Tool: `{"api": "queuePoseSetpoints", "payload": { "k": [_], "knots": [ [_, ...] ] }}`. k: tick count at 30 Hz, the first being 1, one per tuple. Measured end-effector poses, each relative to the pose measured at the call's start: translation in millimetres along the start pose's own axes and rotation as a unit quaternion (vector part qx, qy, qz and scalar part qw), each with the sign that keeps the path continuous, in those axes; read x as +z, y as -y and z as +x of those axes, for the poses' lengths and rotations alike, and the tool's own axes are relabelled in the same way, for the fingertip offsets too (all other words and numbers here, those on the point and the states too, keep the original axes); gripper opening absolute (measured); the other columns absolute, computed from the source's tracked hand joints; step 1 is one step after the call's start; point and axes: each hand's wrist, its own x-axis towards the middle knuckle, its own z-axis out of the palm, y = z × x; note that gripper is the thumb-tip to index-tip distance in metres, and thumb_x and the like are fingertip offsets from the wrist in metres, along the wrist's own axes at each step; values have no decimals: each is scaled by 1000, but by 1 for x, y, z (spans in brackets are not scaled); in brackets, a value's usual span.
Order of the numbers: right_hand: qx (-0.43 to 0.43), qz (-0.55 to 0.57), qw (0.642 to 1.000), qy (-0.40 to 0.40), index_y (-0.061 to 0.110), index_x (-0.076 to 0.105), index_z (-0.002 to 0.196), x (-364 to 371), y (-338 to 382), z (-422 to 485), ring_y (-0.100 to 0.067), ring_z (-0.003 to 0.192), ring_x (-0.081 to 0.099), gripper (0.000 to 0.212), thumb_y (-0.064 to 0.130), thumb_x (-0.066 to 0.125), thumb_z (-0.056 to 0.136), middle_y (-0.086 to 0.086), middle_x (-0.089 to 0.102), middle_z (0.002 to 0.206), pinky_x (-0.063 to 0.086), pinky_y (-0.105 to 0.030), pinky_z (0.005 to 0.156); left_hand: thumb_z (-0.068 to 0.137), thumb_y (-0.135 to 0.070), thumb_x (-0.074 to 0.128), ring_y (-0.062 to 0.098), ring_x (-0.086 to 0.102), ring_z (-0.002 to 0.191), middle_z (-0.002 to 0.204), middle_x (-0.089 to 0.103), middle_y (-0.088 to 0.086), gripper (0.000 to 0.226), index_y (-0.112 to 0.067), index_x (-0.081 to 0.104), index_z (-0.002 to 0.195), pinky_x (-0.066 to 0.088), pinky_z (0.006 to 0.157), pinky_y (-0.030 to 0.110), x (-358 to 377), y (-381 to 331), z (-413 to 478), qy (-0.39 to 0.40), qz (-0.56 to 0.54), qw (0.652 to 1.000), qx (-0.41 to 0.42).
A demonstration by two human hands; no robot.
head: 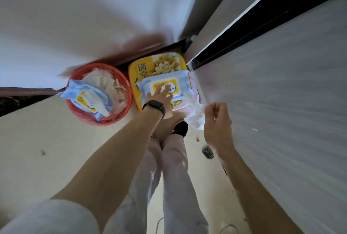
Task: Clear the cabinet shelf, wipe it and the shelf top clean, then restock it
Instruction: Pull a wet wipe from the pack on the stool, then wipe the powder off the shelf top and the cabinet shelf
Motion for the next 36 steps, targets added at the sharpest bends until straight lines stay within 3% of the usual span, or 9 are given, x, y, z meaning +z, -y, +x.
{"api": "queuePoseSetpoints", "payload": {
  "k": [2, 7, 10, 13, 16, 20, 25, 29, 36],
  "knots": [
    [4, -12, 1000, 21, 19, 48, 95, -18, 14, -11, -11, 81, 54, 7, 24, 47, 101, 15, 57, 83, 35, -13, 61, 92, -35, 53, 30, 46, 130, 142, 47, 8, 58, -23, 41, 147, 43, 104, 45, -28, -2, -24, 1, -80, 997, 22],
    [-36, -45, 989, 138, 26, 49, 93, -88, 75, -62, -14, 90, 58, 9, 29, 47, 101, 13, 61, 91, 39, -26, 73, 82, -43, 71, 27, 36, 138, 151, 41, 5, 88, -35, 21, 154, 37, 107, 44, -78, -36, -158, -130, -173, 967, 138],
    [-71, -62, 980, 174, 28, 52, 94, -139, 125, -98, -15, 93, 60, 9, 33, 48, 101, 6, 63, 98, 43, -24, 73, 83, -48, 68, 20, 37, 139, 149, 45, -3, 50, -32, 59, 130, 35, 109, 39, -105, -58, -249, -174, -144, 961, 161],
    [-112, -27, 986, 120, 23, 55, 95, -185, 176, -130, -6, 85, 58, 6, 27, 54, 99, 10, 61, 94, 40, -12, 65, 86, -45, 61, 23, 62, 104, 104, 69, 1, 28, -18, 67, 94, 48, 87, 37, -121, -69, -333, -219, -245, 934, 141],
    [-100, 174, 977, 78, 19, 60, 99, -214, 212, -158, -13, 85, 64, 14, 33, 58, 97, 0, 71, 96, 45, -18, 66, 81, -55, 59, 19, 66, 84, 89, 72, 2, 40, -19, 70, 92, 51, 80, 39, -123, -70, -402, -267, -417, 857, 142],
    [45, 382, 890, 245, 19, 60, 111, -203, 210, -196, -24, 90, 64, 43, 57, 50, 93, -7, 73, 96, 48, -36, 77, 97, -34, 60, 12, 70, 83, 90, 76, -3, 22, -18, 75, 91, 55, 73, 29, -115, -65, -474, -288, -600, 731, 151],
    [-27, 284, 881, 378, 12, 62, 120, -151, 173, -266, -22, 83, 66, 36, 22, 68, 85, -8, 72, 97, 53, -35, 72, 95, -43, 58, 13, 68, 83, 93, 73, 3, 46, 1, 72, 102, 57, 83, 32, -43, -51, -539, -354, -678, 643, 44],
    [-210, 184, 880, 385, 19, 65, 116, -121, 160, -327, -12, 75, 69, 42, 11, 79, 77, -6, 72, 92, 53, -19, 60, 99, -29, 57, 16, 70, 84, 91, 75, -3, 23, -14, 74, 98, 52, 72, 23, 61, -45, -598, -438, -697, 566, -51],
    [-432, -42, 736, 520, 36, 68, 96, -61, 135, -492, 5, 76, 65, 24, 13, 72, 88, 15, 73, 83, 48, -12, 68, 104, -22, 44, 24, 70, 92, 102, 73, 5, 24, -32, 64, 113, 57, 86, 43, 245, -62, -726, -566, -717, 345, -216]
  ]
}}
